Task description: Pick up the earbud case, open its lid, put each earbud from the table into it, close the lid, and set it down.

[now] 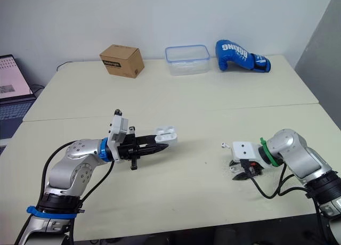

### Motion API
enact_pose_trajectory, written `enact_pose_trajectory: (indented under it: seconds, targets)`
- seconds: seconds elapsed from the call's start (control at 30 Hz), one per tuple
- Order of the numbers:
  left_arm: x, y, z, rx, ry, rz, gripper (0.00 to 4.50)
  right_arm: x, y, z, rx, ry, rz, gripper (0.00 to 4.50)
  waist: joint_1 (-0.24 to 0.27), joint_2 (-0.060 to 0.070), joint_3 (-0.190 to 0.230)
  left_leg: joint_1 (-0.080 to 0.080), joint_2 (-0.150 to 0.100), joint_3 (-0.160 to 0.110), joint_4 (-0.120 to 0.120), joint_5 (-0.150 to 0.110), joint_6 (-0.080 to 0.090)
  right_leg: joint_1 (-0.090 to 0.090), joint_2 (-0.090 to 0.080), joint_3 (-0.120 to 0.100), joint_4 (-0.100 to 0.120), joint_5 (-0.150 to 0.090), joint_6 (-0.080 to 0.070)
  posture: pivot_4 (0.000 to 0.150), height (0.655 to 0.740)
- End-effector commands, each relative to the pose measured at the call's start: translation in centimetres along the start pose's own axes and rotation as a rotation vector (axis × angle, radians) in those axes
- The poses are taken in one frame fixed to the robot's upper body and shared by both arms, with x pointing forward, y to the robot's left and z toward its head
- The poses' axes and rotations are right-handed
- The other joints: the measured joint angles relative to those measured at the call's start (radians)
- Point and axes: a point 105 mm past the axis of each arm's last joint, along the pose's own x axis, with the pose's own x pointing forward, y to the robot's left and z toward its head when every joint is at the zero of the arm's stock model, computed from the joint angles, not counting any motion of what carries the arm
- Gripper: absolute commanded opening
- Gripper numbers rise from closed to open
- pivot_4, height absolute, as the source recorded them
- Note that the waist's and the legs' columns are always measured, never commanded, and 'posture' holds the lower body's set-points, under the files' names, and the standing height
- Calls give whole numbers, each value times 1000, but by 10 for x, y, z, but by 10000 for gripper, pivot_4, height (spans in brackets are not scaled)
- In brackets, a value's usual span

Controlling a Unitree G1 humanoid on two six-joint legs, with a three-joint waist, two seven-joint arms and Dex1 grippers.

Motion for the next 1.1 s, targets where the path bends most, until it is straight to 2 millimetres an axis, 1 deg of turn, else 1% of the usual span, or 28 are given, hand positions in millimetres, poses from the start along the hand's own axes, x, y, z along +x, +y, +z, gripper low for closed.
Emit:
enact_pose_trajectory:
  seconds: [0.03,0.17,0.2,0.27,0.4,0.6,0.8,1.1]
  targets:
    - [3,-2,12,40,-38,-12,8402,-19,-1,12,-78,93,-20,27072,0,0,0,0,0,0,0,0,0,0,0,0,0,0,0,1500,7307]
    - [5,-1,12,44,-49,-15,8402,-24,-5,17,-106,229,-75,27072,0,0,0,0,0,0,0,0,0,-1,0,0,0,0,0,1500,7307]
    - [6,-2,12,46,-52,-16,8402,-28,-7,14,-118,318,-98,27072,0,0,0,0,0,0,0,0,0,-1,0,0,0,0,0,1500,7307]
    - [8,-1,12,47,-56,-18,8402,-33,-10,11,-127,414,-132,27072,0,0,0,-1,0,0,0,0,0,-1,0,0,0,0,0,1500,7307]
    - [11,-2,12,50,-68,-23,8402,-27,3,26,-166,431,-48,27072,0,0,0,-1,0,1,0,0,0,-1,0,0,0,0,0,1500,7307]
    - [15,-4,12,53,-83,-26,8402,-17,0,39,-182,478,-57,27072,0,0,0,-1,0,1,0,0,0,-1,0,0,0,0,0,1500,7307]
    - [18,-5,12,55,-92,-25,8402,-5,-1,40,-189,520,-65,27072,0,0,0,-1,0,0,0,0,0,-1,0,0,0,0,0,1500,7307]
    - [22,-7,10,53,-102,-28,8402,1,3,35,-152,565,-51,27072,0,0,0,-1,0,0,0,0,0,-1,0,0,0,0,0,1500,7307]
